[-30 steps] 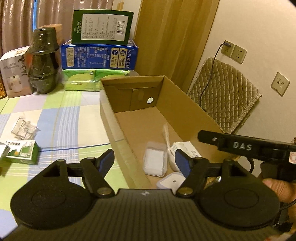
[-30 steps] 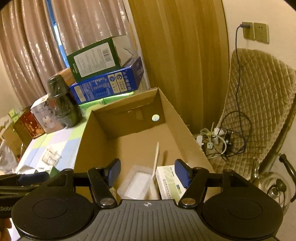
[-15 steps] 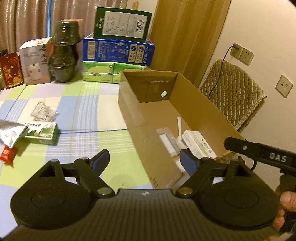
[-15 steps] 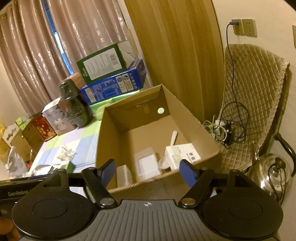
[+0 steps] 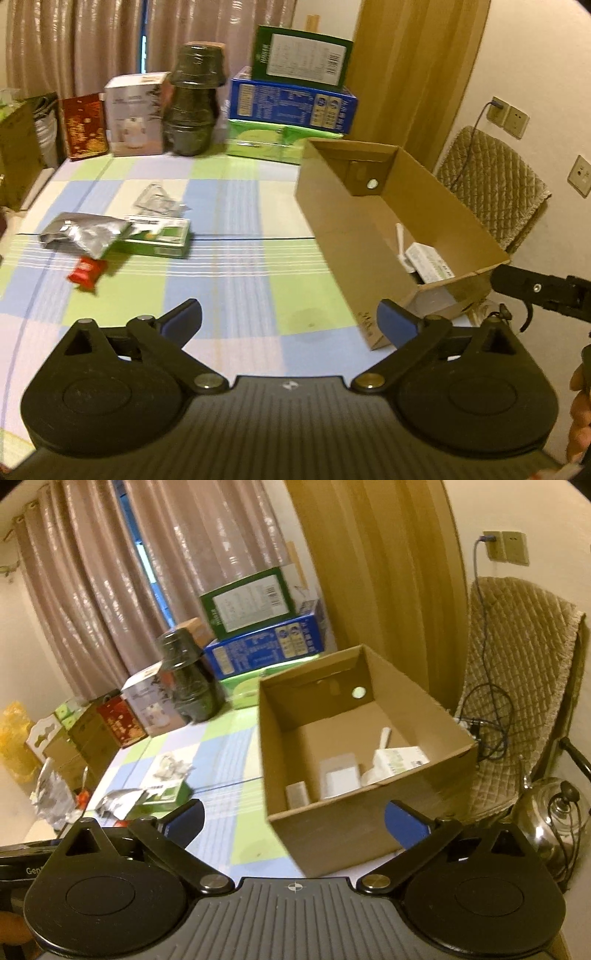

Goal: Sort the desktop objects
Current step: 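Withdraw both tools from the cardboard box back over the table, then move both tools down toward the red candy and green spray box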

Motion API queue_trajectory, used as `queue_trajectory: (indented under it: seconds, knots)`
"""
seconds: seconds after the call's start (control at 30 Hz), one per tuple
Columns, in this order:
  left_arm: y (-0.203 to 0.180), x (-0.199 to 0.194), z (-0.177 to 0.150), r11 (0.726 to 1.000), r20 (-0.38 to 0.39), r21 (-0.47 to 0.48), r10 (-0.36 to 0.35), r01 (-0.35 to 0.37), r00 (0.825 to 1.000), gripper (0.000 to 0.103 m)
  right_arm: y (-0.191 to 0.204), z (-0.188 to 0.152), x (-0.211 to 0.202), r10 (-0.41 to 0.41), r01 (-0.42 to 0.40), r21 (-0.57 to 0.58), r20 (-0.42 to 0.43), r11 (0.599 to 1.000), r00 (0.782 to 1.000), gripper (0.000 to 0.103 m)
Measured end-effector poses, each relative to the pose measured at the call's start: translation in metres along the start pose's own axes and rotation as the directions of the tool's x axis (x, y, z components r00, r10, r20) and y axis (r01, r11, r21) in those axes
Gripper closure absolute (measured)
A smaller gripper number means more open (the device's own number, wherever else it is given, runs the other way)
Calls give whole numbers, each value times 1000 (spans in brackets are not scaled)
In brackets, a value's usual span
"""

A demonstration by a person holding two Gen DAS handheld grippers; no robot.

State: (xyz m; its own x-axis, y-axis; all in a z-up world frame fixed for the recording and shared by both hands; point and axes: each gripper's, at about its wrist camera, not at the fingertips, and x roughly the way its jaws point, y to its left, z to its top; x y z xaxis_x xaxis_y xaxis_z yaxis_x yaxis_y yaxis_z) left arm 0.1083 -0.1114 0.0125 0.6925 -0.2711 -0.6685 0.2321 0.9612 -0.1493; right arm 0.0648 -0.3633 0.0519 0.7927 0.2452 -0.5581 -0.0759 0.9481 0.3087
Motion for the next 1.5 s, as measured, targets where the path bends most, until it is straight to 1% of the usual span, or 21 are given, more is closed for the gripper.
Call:
queue_trajectory:
  seconds: [0.2, 0.4, 0.67, 1.03, 1.5]
  knots:
    - [32, -21, -12, 999, 5, -24, 47, -47, 999, 1, 23, -8, -1, 41, -42, -26, -12, 999, 999, 2]
    - [63, -31, -25, 995, -9, -45, 87, -87, 996, 1, 47, -17, 2, 82, -84, -73, -33, 994, 996, 2]
    - [93, -40, -35, 991, -21, -58, 122, -123, 992, 1, 71, -28, 12, 100, -107, -110, -68, 988, 993, 2]
    - [112, -41, -42, 988, -37, -65, 138, -140, 990, 1, 89, -37, 19, 118, -131, -138, -101, 982, 988, 2]
    - [115, -44, -48, 988, -37, -71, 134, -136, 990, 1, 102, -47, 26, 127, -148, -163, -137, 975, 982, 2]
